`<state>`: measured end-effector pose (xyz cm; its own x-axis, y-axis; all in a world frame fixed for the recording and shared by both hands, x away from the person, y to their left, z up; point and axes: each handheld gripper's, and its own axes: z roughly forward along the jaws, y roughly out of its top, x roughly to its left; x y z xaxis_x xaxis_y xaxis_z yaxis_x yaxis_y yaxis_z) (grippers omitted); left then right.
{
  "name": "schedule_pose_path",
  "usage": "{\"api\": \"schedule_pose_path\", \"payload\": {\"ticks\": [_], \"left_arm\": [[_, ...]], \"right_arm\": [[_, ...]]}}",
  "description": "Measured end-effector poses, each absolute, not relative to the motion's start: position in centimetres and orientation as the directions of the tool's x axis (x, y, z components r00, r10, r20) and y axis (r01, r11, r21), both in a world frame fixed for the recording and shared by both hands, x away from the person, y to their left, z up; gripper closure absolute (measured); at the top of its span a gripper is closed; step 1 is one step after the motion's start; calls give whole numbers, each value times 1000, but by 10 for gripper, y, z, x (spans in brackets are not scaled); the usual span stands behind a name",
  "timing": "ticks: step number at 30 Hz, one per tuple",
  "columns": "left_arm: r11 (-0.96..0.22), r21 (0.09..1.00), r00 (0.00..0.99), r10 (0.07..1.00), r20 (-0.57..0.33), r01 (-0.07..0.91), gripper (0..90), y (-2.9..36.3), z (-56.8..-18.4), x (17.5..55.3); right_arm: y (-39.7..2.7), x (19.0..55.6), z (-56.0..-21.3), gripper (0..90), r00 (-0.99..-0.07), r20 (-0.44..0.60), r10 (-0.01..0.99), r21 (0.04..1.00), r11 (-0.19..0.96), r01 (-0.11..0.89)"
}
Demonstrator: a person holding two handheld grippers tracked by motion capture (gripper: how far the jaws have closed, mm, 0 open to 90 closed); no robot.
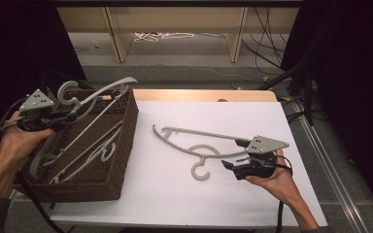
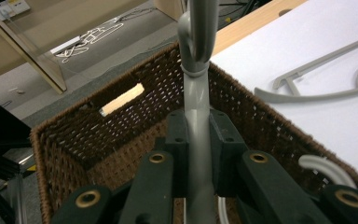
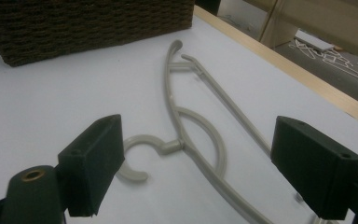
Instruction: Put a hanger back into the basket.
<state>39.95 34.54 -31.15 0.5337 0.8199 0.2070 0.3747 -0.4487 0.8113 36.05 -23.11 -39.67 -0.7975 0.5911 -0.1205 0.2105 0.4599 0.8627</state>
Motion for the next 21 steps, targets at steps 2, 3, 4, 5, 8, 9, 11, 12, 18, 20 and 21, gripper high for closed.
{"api": "schedule_pose_path", "payload": {"ticks": [2, 3, 4, 5, 8, 9, 11, 12, 18, 20, 21], "left_arm": [[-446, 814, 533, 821, 205, 373, 796, 348, -315, 399], [-447, 812, 533, 821, 205, 375, 796, 350, -316, 398], [-447, 809, 528, 824, 205, 383, 796, 351, -317, 397], [-446, 808, 523, 827, 208, 385, 796, 352, -318, 397], [-444, 801, 510, 835, 207, 402, 796, 358, -322, 396], [-448, 797, 510, 834, 209, 405, 796, 360, -323, 396], [-448, 792, 501, 839, 212, 415, 796, 363, -325, 396], [-465, 781, 508, 831, 225, 416, 796, 365, -326, 396], [-501, 750, 518, 819, 247, 433, 796, 370, -332, 394], [-506, 741, 516, 819, 252, 441, 796, 368, -336, 393], [-511, 738, 521, 815, 253, 441, 795, 367, -338, 393]], "right_arm": [[-231, 360, -397, 181, -796, -120, 593, 862, 460, 212], [-231, 360, -397, 181, -796, -118, 594, 862, 459, 215], [-231, 360, -397, 181, -796, -122, 592, 862, 462, 212], [-231, 360, -397, 181, -794, -120, 596, 863, 458, 212], [-232, 360, -398, 181, -795, -120, 595, 864, 457, 212], [-232, 360, -398, 181, -795, -120, 595, 863, 459, 212], [-231, 360, -400, 181, -793, -120, 597, 866, 453, 210], [-231, 360, -400, 181, -793, -118, 597, 867, 452, 212], [-233, 360, -401, 179, -792, -110, 601, 862, 454, 224], [-233, 361, -402, 179, -789, -112, 604, 863, 452, 224], [-233, 361, -402, 179, -789, -111, 604, 864, 451, 223]]}}
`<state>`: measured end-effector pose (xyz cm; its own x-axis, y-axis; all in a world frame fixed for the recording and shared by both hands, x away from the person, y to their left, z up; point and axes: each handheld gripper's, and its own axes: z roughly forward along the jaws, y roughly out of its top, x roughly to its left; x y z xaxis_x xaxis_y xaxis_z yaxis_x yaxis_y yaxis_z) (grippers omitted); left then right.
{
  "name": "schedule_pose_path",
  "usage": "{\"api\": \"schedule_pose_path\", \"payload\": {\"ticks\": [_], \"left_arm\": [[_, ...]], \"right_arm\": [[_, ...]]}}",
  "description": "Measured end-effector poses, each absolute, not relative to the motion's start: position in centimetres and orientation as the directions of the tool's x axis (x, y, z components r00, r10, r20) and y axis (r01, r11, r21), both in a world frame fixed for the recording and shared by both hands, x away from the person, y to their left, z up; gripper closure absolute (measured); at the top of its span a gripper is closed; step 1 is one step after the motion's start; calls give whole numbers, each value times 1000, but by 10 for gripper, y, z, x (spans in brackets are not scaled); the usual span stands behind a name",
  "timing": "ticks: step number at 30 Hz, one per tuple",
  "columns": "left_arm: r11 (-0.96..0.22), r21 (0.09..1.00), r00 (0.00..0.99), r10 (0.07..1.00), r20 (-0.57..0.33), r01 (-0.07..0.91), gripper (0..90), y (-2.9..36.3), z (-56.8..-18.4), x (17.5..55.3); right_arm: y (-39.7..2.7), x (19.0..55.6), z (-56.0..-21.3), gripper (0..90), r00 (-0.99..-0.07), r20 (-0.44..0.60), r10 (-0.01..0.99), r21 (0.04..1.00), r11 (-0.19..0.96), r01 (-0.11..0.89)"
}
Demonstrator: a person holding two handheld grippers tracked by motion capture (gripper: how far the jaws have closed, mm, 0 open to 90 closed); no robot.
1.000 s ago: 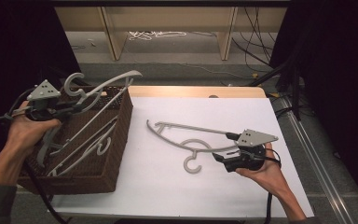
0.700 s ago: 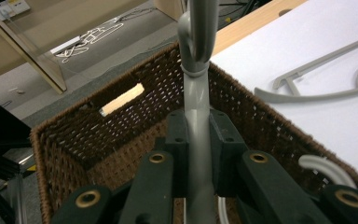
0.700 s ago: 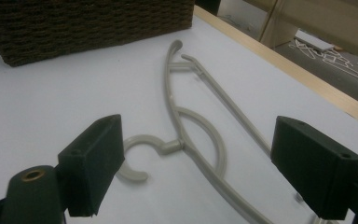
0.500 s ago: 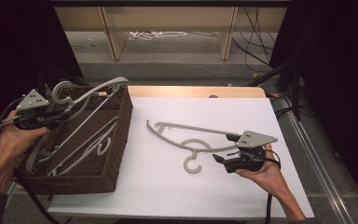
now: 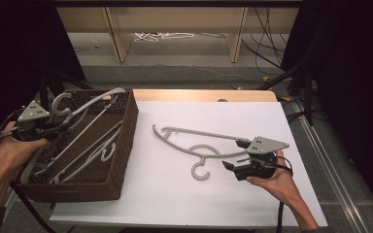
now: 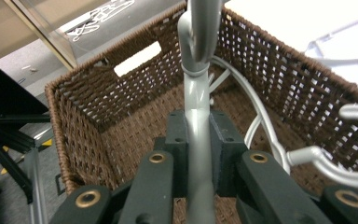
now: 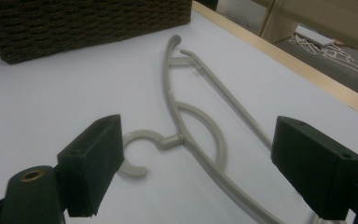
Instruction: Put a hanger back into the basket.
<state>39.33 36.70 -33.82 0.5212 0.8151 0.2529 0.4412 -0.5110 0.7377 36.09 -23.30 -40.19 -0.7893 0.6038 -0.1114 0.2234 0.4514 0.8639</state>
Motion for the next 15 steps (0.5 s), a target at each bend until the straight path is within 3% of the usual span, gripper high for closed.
{"api": "schedule_pose_path", "payload": {"ticks": [15], "left_arm": [[-627, 618, 583, 750, 313, 474, 794, 332, -379, 404]], "right_arm": [[-234, 362, -407, 179, -798, -103, 593, 858, 460, 230]]}}
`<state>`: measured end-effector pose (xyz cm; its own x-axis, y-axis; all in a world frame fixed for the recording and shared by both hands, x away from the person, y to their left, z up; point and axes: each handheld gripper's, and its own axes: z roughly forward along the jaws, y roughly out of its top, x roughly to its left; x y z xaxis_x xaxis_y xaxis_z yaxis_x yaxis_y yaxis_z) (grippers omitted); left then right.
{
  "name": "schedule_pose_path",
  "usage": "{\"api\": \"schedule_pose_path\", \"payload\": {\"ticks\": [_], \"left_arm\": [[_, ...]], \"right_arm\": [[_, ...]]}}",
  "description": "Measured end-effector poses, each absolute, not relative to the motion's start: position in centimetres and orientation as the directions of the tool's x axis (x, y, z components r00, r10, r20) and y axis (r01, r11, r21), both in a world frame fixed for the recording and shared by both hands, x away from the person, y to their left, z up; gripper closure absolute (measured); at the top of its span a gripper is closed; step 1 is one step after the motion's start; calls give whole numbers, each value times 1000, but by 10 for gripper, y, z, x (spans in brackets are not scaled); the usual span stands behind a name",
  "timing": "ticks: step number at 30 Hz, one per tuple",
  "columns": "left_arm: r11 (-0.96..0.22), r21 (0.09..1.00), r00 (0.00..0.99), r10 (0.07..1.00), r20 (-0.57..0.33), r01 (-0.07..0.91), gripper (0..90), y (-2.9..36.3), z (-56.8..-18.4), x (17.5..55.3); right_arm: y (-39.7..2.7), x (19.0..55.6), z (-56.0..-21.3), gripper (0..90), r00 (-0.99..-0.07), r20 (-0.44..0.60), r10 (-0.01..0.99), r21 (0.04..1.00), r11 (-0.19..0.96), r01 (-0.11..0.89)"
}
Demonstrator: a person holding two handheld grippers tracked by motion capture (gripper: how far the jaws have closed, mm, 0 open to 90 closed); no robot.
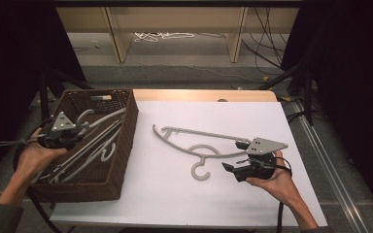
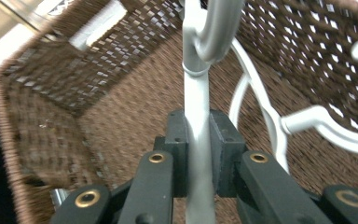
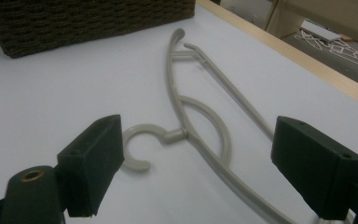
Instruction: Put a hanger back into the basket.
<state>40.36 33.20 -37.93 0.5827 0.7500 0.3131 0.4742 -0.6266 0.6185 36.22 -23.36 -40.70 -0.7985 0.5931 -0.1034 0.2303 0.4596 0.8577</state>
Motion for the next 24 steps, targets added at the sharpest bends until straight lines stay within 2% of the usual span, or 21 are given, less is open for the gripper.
{"api": "schedule_pose_path", "payload": {"ticks": [4, 8, 11, 17, 20, 21, 24], "left_arm": [[-632, 605, 600, 744, 295, 485, 792, 334, -390, 405], [-609, 623, 621, 746, 239, 491, 791, 332, -398, 401], [-605, 604, 642, 742, 193, 519, 791, 326, -402, 398], [-623, 568, 666, 727, 167, 538, 790, 321, -409, 400], [-626, 551, 674, 724, 147, 552, 767, 319, -411, 400], [-609, 564, 667, 733, 132, 557, 717, 318, -411, 400], [-575, 602, 649, 751, 121, 554, 645, 319, -404, 398]], "right_arm": [[-234, 362, -408, 179, -796, -98, 597, 857, 458, 238], [-234, 362, -408, 179, -797, -98, 596, 857, 457, 237], [-234, 362, -407, 179, -802, -95, 590, 851, 466, 242], [-236, 362, -406, 179, -802, -92, 590, 852, 463, 243], [-236, 361, -406, 179, -800, -94, 593, 853, 462, 242], [-237, 361, -406, 179, -798, -91, 595, 853, 460, 246], [-237, 362, -407, 179, -795, -95, 599, 859, 453, 238]]}}
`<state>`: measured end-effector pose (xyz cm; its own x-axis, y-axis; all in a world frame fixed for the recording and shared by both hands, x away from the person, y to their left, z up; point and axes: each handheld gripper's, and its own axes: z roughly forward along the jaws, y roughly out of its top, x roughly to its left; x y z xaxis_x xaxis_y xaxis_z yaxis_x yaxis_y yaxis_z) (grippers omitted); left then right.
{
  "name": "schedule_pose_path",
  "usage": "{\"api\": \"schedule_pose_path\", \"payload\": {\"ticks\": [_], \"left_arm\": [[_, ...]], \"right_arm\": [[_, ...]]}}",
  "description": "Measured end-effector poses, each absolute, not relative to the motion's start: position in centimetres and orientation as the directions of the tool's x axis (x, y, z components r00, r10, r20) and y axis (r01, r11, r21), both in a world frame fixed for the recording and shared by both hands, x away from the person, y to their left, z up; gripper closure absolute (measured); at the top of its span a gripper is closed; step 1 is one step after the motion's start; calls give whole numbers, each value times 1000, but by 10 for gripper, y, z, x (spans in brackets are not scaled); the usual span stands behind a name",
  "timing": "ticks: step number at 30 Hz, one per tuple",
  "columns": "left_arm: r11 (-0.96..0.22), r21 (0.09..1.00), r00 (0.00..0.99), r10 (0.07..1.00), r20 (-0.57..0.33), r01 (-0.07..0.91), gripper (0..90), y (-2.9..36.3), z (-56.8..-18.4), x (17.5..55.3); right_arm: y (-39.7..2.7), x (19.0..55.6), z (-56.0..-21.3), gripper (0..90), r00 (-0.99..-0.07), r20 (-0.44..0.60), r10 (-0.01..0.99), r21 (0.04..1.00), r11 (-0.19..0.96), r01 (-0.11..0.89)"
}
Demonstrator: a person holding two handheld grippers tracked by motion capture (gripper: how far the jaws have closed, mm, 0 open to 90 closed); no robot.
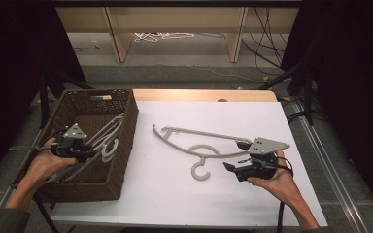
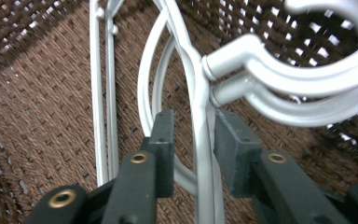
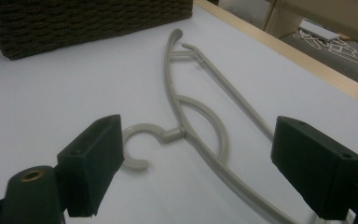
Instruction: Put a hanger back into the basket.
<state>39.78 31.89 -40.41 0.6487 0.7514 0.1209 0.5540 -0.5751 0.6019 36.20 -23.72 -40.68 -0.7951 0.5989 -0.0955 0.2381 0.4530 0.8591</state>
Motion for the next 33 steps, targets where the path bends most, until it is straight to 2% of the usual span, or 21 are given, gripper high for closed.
{"api": "schedule_pose_path", "payload": {"ticks": [3, 7, 11, 13, 19, 24, 30, 33], "left_arm": [[-542, 637, 621, 774, 124, 549, 526, 320, -396, 395], [-427, 753, 576, 813, 79, 500, 422, 316, -376, 383], [-388, 792, 566, 822, 66, 471, 365, 310, -368, 375], [-311, 837, 543, 840, 20, 451, 329, 300, -364, 370], [-181, 917, 545, 837, -46, 355, 208, 264, -352, 351], [-142, 944, 590, 805, -65, 297, 182, 237, -352, 339], [-140, 952, 616, 786, -61, 273, 163, 219, -356, 332], [-144, 962, 633, 774, -36, 231, 163, 206, -363, 328]], "right_arm": [[-238, 363, -407, 179, -793, -97, 602, 860, 452, 238], [-239, 363, -408, 179, -790, -94, 605, 857, 454, 245], [-239, 364, -409, 179, -786, -96, 611, 861, 448, 243], [-239, 364, -410, 179, -785, -97, 612, 857, 452, 247], [-238, 365, -411, 178, -782, -101, 615, 863, 446, 239], [-238, 364, -411, 178, -774, -98, 626, 877, 421, 230], [-238, 365, -414, 178, -776, -80, 626, 878, 413, 243], [-240, 366, -416, 176, -768, -77, 636, 881, 404, 246]]}}
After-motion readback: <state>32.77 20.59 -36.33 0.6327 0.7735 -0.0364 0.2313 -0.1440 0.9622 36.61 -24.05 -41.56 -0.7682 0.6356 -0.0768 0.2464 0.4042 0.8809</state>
